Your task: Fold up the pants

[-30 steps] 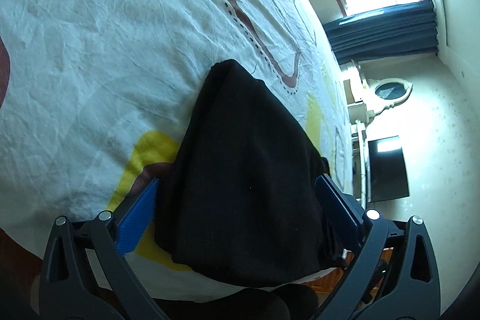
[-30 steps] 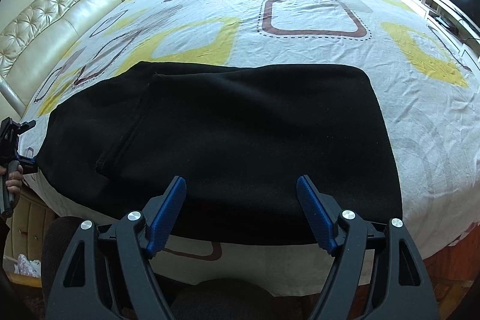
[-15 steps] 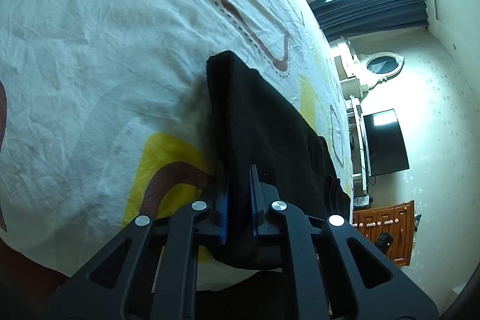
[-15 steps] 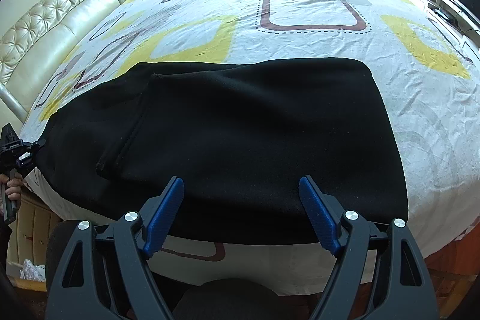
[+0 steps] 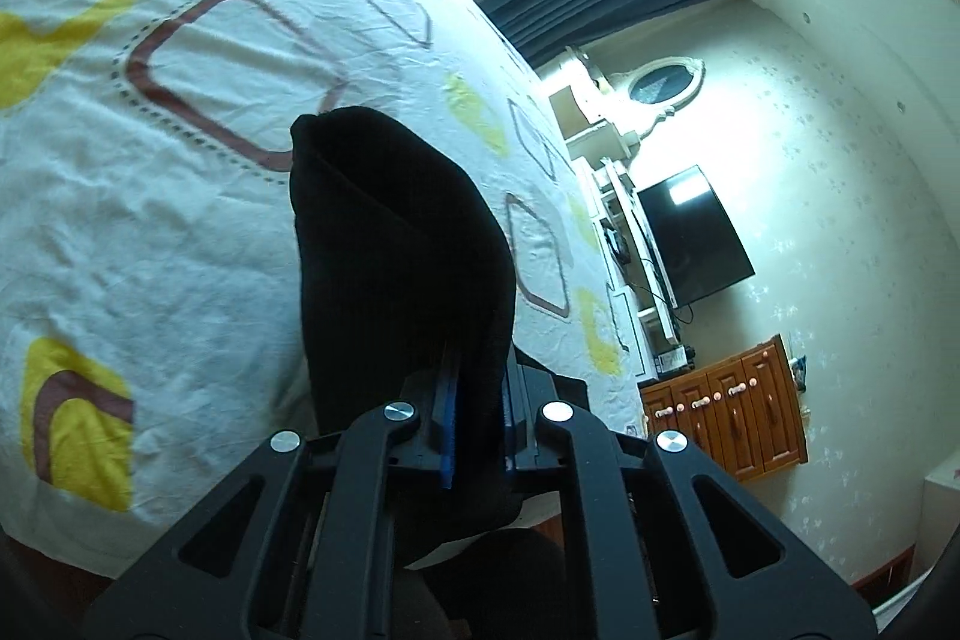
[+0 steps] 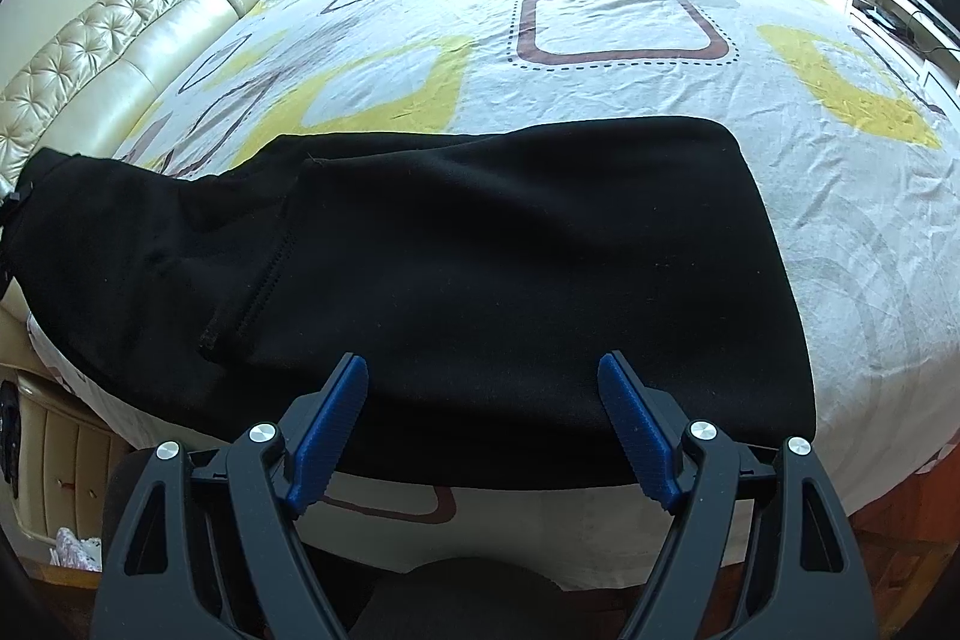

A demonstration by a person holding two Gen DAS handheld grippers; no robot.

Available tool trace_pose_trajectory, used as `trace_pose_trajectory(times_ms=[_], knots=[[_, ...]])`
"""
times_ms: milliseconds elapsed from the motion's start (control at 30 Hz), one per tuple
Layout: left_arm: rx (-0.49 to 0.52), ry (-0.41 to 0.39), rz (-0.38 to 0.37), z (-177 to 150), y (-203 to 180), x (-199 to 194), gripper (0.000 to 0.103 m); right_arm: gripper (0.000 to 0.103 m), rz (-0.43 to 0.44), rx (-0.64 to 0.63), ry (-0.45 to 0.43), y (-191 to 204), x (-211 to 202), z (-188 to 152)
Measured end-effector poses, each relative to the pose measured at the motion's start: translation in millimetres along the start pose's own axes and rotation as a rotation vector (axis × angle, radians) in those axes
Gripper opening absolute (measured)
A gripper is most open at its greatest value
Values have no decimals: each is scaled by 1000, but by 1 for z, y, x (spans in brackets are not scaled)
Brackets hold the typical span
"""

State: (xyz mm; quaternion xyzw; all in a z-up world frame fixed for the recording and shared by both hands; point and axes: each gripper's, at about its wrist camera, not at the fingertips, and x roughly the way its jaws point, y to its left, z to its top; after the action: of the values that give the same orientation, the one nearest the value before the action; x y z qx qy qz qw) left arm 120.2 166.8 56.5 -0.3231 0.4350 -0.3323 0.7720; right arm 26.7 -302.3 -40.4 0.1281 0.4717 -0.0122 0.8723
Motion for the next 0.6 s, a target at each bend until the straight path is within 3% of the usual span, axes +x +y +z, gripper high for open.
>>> trace_pose_trajectory(times_ms=[167,333,600], knots=[[140,80,-24,-11,-71,56,10,78,6,11,-4,-1,-1,0],[240,206,-10,-38,-120,138,10,78,22,46,-14,-7,-4,2],[327,386,109,-95,-130,256,10,78,66,183,-34,-33,-9,7]])
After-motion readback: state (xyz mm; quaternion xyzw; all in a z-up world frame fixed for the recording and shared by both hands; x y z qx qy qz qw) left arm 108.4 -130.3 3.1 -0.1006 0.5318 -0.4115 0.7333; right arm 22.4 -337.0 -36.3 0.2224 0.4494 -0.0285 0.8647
